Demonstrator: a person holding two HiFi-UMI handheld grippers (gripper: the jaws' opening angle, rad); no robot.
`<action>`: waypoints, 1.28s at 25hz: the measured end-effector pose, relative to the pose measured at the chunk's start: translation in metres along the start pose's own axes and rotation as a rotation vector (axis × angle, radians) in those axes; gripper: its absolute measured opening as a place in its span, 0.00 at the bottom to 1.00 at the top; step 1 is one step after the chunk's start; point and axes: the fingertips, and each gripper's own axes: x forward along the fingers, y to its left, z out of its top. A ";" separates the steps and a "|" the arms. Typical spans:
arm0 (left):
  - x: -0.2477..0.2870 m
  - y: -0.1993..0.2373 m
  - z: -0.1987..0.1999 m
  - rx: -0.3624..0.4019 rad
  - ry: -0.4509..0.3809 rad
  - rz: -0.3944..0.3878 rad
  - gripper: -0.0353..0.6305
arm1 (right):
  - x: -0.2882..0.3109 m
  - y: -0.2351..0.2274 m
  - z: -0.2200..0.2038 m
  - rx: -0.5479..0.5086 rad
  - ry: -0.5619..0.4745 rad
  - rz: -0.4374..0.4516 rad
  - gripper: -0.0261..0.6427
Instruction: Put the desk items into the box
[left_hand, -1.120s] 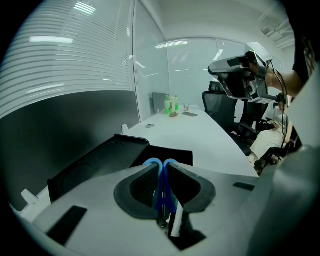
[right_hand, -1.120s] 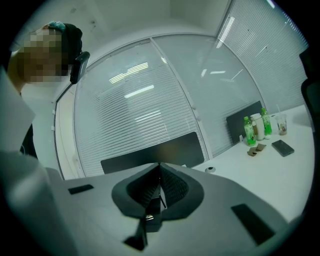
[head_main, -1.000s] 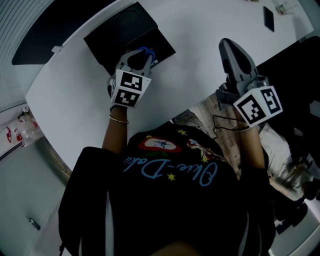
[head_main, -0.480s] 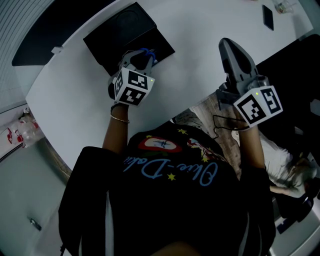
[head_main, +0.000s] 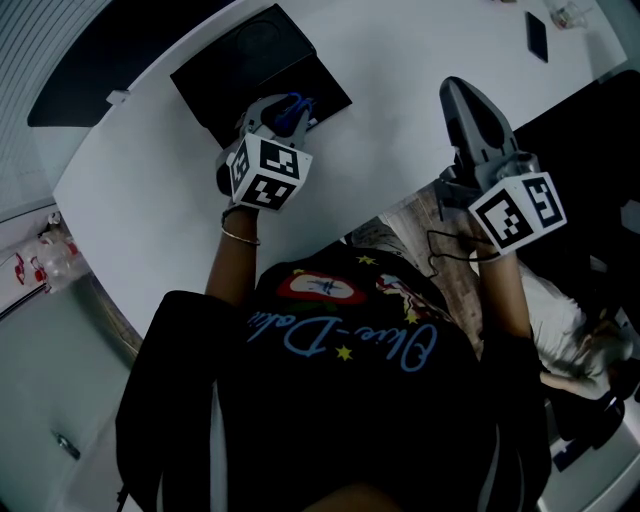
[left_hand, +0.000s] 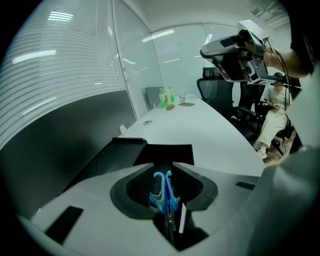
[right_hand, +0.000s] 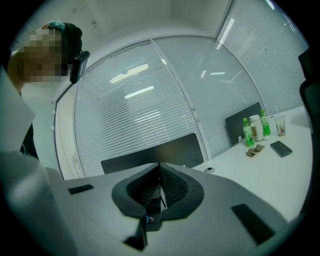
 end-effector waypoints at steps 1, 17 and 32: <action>-0.002 0.001 0.002 -0.003 -0.008 0.007 0.23 | 0.000 0.000 0.001 0.000 -0.002 0.001 0.06; -0.050 0.015 0.022 -0.204 -0.170 0.053 0.08 | -0.001 0.012 -0.003 -0.004 -0.002 0.041 0.06; -0.109 0.023 0.041 -0.227 -0.292 0.118 0.07 | 0.005 0.042 -0.009 -0.016 0.021 0.117 0.05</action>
